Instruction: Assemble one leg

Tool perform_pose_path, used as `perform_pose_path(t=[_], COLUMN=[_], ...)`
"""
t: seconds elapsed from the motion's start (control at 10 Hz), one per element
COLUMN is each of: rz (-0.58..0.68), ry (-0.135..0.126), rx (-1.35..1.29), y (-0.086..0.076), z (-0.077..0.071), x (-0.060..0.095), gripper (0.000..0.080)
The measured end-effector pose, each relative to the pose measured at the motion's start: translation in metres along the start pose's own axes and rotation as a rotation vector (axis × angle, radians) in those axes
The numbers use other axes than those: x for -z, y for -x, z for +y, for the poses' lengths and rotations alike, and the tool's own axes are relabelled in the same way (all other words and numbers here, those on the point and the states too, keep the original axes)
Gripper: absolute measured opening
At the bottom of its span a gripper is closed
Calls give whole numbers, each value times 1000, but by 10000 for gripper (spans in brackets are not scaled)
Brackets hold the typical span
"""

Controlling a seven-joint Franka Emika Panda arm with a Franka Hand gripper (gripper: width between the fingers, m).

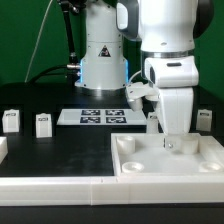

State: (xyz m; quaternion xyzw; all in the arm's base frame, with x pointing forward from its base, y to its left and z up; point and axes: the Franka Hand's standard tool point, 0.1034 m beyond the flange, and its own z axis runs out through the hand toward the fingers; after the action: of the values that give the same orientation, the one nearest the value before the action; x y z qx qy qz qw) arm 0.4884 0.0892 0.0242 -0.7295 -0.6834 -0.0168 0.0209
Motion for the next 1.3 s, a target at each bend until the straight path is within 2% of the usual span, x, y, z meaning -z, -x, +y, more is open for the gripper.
perform_pose_path(t=[0.3, 0.5, 0.8, 0.9, 1.0, 1.3], rz=[-18, -15, -5, 10, 29, 46], ry=[13, 12, 14, 32, 39, 22], rx=[-56, -102, -445, -552, -735, -1134], y=[-12, -11, -10, -10, -10, -23], z=[-3, -3, -5, -10, -19, -38], x=[33, 31, 31, 31, 30, 27], gripper=[649, 649, 649, 649, 649, 649])
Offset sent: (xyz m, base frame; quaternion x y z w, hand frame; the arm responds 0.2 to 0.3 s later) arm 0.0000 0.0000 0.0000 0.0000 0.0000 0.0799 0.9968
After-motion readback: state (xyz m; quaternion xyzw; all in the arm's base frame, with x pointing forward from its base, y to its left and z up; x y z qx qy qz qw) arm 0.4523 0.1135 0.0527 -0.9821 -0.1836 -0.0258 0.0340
